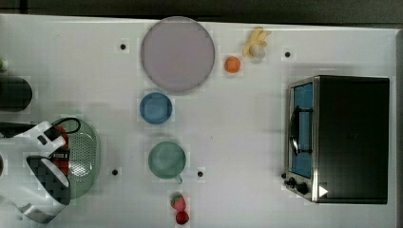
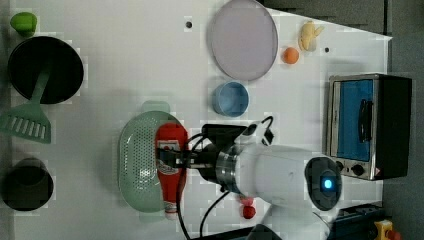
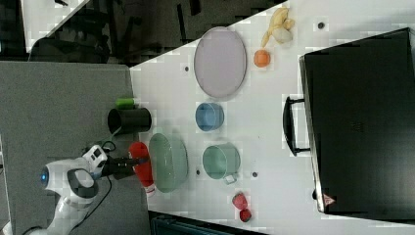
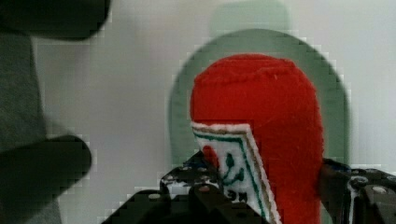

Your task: Pick Ketchup from the table and place it in strainer.

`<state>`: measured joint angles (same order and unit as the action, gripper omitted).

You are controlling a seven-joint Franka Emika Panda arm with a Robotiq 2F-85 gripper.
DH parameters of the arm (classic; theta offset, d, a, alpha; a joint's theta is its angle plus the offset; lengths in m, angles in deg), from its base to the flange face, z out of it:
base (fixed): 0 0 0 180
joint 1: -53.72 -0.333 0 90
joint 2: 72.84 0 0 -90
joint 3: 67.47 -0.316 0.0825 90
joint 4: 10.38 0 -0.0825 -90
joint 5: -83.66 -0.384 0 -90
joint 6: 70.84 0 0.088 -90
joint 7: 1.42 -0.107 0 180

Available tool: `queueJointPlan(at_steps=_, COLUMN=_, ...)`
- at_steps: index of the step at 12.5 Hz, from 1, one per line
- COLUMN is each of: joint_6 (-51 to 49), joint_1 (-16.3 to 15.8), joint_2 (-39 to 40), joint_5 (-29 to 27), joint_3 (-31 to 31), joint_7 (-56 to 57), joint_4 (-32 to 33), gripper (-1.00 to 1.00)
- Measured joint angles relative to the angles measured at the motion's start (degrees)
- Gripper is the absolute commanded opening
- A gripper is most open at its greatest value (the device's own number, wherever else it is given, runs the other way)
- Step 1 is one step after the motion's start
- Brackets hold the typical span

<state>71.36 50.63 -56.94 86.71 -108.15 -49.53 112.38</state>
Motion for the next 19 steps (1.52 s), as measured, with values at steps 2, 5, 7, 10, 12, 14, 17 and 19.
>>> queueJointPlan(at_steps=2, joint_6=3.1, joint_1=-0.2, joint_2=4.5, joint_5=2.1, joint_3=0.3, joint_7=-2.1, joint_4=-0.1, gripper=0.24)
queueJointPlan(at_steps=5, joint_6=4.3, joint_1=0.0, joint_2=9.8, joint_5=2.3, joint_3=1.1, joint_7=-3.7, joint_4=0.4, gripper=0.89)
queueJointPlan(at_steps=7, joint_6=4.7, joint_1=-0.2, joint_2=10.0, joint_5=2.2, joint_3=2.3, joint_7=-4.0, joint_4=0.8, gripper=1.00)
queueJointPlan(at_steps=10, joint_6=4.3, joint_1=0.7, joint_2=6.0, joint_5=2.1, joint_3=2.8, joint_7=-4.4, joint_4=0.8, gripper=1.00)
queueJointPlan(at_steps=12, joint_6=-1.6, joint_1=2.1, joint_2=0.0, joint_5=2.0, joint_3=2.6, joint_7=-4.8, joint_4=0.2, gripper=1.00)
queueJointPlan(at_steps=14, joint_6=-12.6, joint_1=4.5, joint_2=-6.6, joint_5=1.9, joint_3=2.4, joint_7=-5.0, joint_4=-1.8, gripper=1.00)
queueJointPlan(at_steps=17, joint_6=-24.1, joint_1=9.3, joint_2=-14.8, joint_5=-3.0, joint_3=2.8, joint_7=-5.0, joint_4=-6.0, gripper=1.00)
queueJointPlan(at_steps=19, joint_6=-28.3, joint_1=11.4, joint_2=-17.5, joint_5=-5.5, joint_3=5.2, joint_7=-5.0, joint_4=-10.3, gripper=1.00)
